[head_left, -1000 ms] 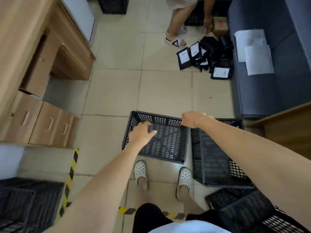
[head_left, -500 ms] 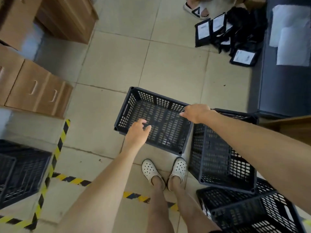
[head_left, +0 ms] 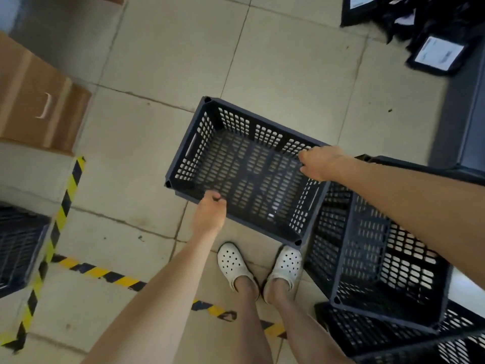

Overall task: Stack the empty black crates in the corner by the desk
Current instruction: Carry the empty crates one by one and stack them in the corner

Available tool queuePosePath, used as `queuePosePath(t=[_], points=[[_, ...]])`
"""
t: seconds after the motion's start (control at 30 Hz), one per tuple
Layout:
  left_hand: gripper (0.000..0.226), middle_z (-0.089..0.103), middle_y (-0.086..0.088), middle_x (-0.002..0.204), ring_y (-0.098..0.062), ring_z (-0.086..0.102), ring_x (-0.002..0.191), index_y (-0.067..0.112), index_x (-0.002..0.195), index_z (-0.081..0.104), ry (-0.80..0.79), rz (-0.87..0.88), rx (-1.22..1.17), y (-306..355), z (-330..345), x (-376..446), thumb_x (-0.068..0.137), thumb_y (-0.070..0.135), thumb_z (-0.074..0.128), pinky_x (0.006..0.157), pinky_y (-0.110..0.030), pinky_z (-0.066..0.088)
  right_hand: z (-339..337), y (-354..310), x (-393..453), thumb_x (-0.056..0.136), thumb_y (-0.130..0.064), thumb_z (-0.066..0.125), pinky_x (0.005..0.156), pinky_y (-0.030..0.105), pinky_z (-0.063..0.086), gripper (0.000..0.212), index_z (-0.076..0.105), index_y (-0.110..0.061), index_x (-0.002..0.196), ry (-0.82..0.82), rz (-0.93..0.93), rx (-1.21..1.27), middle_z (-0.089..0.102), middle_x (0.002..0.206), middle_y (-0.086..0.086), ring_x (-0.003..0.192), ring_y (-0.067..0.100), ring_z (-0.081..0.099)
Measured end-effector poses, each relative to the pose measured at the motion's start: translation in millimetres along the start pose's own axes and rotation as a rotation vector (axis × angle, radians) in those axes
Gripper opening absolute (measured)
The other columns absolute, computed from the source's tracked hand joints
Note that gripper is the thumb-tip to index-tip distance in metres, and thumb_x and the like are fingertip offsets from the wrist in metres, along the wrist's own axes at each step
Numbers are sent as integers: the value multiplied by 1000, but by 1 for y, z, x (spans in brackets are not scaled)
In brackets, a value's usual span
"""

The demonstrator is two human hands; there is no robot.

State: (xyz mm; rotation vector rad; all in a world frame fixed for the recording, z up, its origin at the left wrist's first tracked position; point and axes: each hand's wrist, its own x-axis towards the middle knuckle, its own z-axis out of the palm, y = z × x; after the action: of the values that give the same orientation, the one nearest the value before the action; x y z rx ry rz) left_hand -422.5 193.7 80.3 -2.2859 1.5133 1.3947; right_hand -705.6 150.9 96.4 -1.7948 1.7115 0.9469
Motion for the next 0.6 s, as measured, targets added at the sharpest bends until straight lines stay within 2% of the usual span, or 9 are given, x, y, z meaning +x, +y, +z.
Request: queuePosePath(t=[0.07, 0.17, 0.2, 0.27, 0.37, 0.43, 0.53, 0.6], points=[[24, 58, 1, 103, -16, 51, 88, 16, 119, 53, 21, -120, -82, -14, 18, 14, 96, 24, 50, 74, -30, 36, 7, -2, 23, 101, -28, 38, 70, 36, 43, 42, 37, -14, 140, 21, 12, 32, 55, 128, 8, 109, 28, 58], [21, 58, 4, 95, -20, 57, 91, 16, 114, 50, 116, -238, -288, -32, 45, 32, 93, 20, 55, 72, -30, 38, 12, -2, 56, 99, -27, 44, 85, 42, 47, 51, 29, -13, 146, 52, 30, 108, 43, 142, 11, 123, 31, 49], [23, 59, 1, 98, -21, 57, 93, 16, 114, 49, 140, -272, -348, -36, 54, 37, 93, 18, 57, 74, -32, 40, 14, 0, 66, 98, -27, 46, 89, 44, 47, 53, 28, -12, 145, 64, 41, 128, 42, 142, 11, 125, 32, 47], [35, 57, -10, 120, -23, 55, 99, 13, 123, 44, 160, -359, -466, -40, 70, 47, 92, 17, 61, 81, -34, 43, 16, 3, 86, 95, -24, 51, 94, 45, 46, 56, 27, -11, 145, 93, 78, 161, 41, 141, 13, 125, 32, 44], [63, 42, -15, 143, -33, 50, 121, 16, 141, 30, 108, -503, -607, -44, 90, 58, 91, 24, 66, 103, -45, 44, 23, 7, 112, 94, -26, 52, 100, 48, 41, 61, 25, -9, 146, 93, 123, 226, 40, 143, 15, 128, 34, 43], [71, 44, -15, 142, -36, 49, 126, 19, 145, 24, 39, -579, -687, -46, 99, 63, 90, 31, 67, 105, -50, 43, 29, 10, 126, 96, -36, 50, 103, 49, 38, 63, 24, -8, 147, 54, 140, 271, 38, 146, 16, 131, 34, 41], [67, 54, -13, 132, -34, 56, 120, 18, 139, 30, -20, -641, -778, -50, 106, 68, 88, 39, 68, 94, -43, 50, 39, 15, 142, 97, -47, 46, 105, 49, 36, 68, 22, -9, 148, 12, 163, 366, 36, 149, 16, 132, 35, 40], [69, 54, -13, 131, -32, 56, 119, 16, 139, 31, -45, -656, -801, -51, 106, 73, 87, 40, 69, 96, -43, 49, 43, 18, 149, 96, -50, 46, 105, 48, 35, 70, 22, -10, 149, 7, 165, 428, 36, 149, 15, 133, 35, 40]])
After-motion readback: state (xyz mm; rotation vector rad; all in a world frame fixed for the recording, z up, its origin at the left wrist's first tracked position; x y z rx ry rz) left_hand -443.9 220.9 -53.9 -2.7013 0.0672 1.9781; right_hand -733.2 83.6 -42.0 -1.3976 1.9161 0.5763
